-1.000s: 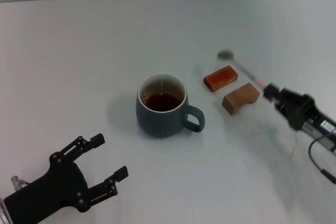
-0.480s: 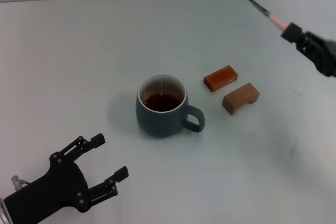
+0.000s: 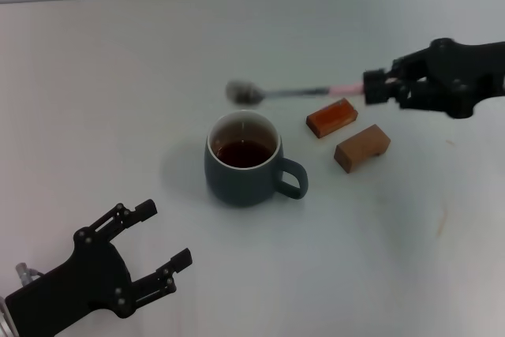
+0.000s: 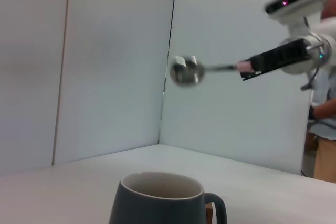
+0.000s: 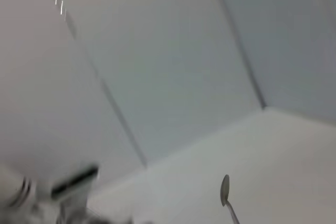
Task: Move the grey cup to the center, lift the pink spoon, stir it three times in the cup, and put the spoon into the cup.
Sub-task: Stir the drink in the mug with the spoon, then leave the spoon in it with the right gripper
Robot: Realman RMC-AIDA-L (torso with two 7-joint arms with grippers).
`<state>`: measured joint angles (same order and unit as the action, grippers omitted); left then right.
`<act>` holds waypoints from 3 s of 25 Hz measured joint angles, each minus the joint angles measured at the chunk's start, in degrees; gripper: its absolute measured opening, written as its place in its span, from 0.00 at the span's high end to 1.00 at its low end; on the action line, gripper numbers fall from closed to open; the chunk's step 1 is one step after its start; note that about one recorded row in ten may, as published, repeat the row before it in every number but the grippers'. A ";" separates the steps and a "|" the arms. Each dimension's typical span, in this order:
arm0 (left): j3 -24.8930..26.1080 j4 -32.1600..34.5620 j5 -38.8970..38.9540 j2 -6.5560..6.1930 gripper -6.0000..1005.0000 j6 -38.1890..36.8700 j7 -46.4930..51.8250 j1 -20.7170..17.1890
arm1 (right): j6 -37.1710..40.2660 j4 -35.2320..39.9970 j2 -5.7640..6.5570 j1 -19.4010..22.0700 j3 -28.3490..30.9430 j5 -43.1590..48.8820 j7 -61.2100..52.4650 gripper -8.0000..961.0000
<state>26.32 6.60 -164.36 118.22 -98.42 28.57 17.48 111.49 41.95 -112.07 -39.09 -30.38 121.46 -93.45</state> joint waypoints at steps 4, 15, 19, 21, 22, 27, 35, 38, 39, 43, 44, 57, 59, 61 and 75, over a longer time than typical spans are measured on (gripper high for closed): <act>-0.01 -0.01 0.00 0.05 0.16 -0.01 0.00 0.06 | -1.82 9.07 -0.14 -3.42 -9.73 2.76 -7.62 0.86; -0.03 -0.04 0.00 0.11 0.16 0.25 0.00 0.44 | -7.41 14.96 -1.28 -16.93 -24.67 15.63 -18.11 0.86; -0.03 -0.27 0.00 0.15 0.16 0.39 0.00 0.48 | -10.38 14.50 -3.06 -20.75 -30.59 19.59 -20.10 0.86; -0.04 -0.59 0.00 0.16 0.16 0.45 0.00 0.51 | -11.05 14.03 -4.28 -22.64 -32.73 21.24 -20.45 0.86; -0.03 -0.58 0.00 0.16 0.16 0.45 0.00 0.52 | -11.24 13.82 -4.80 -23.35 -33.37 21.94 -20.49 0.86; -0.04 -0.99 0.00 0.24 0.16 0.46 0.00 0.54 | -11.94 12.05 -7.00 -27.11 -37.37 25.71 -21.02 0.86; 0.05 -1.33 0.00 0.28 0.16 0.80 0.00 0.57 | -15.25 10.29 -7.33 -29.62 -41.91 25.49 -22.23 0.86; 0.05 -1.33 0.00 0.28 0.16 0.80 0.00 0.62 | -15.94 10.20 -7.12 -29.98 -42.42 26.05 -22.95 0.86; 0.05 -1.33 0.00 0.27 0.16 0.80 0.00 0.64 | -15.77 10.19 -7.08 -30.07 -42.44 26.35 -23.10 0.86; 0.12 -1.32 0.00 0.20 0.16 0.80 0.00 0.66 | -13.85 10.11 -7.05 -30.77 -42.69 28.03 -23.58 0.86; 0.14 -1.33 0.00 0.19 0.16 0.82 0.00 0.71 | -13.17 10.08 -7.10 -31.01 -42.89 28.04 -23.63 0.86; 0.64 -1.32 0.00 0.16 0.16 0.56 0.02 0.89 | -15.90 9.77 -7.28 -32.54 -44.68 26.99 -24.53 0.86; 0.66 -1.33 0.00 0.16 0.16 0.52 0.06 0.89 | -15.50 9.40 -7.27 -33.04 -44.72 28.39 -25.05 0.86; 0.70 -1.32 0.00 0.16 0.16 0.51 0.08 0.89 | -14.21 8.90 -7.27 -33.57 -44.85 28.76 -25.09 0.86; 0.85 -1.39 0.00 0.16 0.16 0.42 0.09 0.89 | -15.59 8.44 -7.32 -34.62 -45.37 27.45 -25.44 0.86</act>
<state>27.17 5.20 -164.36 118.38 -98.00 28.65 18.37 95.89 50.39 -119.40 -73.71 -75.75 148.92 -118.89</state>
